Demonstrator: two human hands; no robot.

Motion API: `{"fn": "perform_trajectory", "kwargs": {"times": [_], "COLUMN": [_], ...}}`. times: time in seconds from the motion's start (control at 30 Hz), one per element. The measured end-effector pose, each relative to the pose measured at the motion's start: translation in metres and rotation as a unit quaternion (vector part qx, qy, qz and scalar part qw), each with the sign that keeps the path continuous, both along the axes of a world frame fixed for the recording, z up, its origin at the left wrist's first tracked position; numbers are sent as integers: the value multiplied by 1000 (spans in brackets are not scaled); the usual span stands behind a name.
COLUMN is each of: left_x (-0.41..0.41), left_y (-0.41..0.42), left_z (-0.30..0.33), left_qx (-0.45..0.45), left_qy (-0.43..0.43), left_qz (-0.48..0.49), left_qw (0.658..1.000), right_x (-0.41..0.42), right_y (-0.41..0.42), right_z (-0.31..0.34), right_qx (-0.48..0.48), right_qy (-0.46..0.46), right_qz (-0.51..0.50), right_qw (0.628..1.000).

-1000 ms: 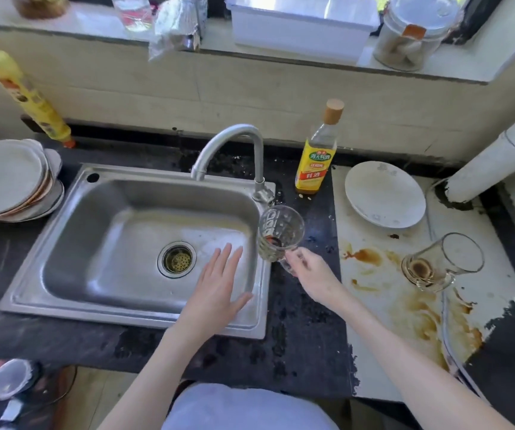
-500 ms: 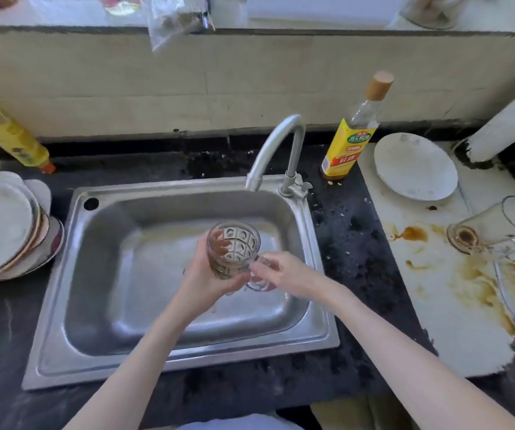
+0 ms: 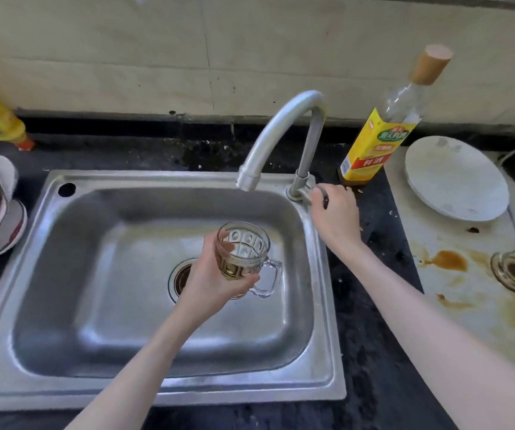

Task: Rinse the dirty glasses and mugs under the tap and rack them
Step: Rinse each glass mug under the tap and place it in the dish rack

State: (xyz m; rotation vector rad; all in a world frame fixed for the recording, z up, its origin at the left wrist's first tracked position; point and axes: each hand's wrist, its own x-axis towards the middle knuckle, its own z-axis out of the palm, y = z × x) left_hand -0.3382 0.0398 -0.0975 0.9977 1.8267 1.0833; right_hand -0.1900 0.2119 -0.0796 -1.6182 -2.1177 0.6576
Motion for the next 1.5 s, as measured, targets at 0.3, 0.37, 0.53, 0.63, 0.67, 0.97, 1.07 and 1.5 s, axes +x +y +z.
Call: {"fn": "perform_trajectory", "kwargs": {"times": [0.3,0.37,0.53,0.63,0.67,0.97,1.07,1.5], "left_x": [4,6,6,5,4,-2,-2,14], "left_y": [-12,-15,-15,-12,-11,-4,-1,11], "left_z": [-11,-8,-3,-1,-1,-4,-8,-24], "left_qx": [-29,-37,-42,-40,-37,-57,-80,-76], "left_qy": [30,29,-4,-4,-3,-37,-47,77], "left_qz": [38,46,55,52,50,62,57,52], "left_qw": [998,998,998,998,998,996,994,993], "right_x": [7,7,7,7,7,-2,-14,-37], "right_y": [-37,-38,-40,-38,-38,-103,-111,-104], "right_z": [-48,-53,-60,-60,-60,-32,-36,-37], "right_qx": [159,197,202,195,191,-214,-273,-402], "right_qy": [-157,-213,-294,-289,-279,232,267,309], "right_qz": [102,106,112,109,107,126,113,-61], "right_qw": [969,951,928,931,935,940,917,860]}}
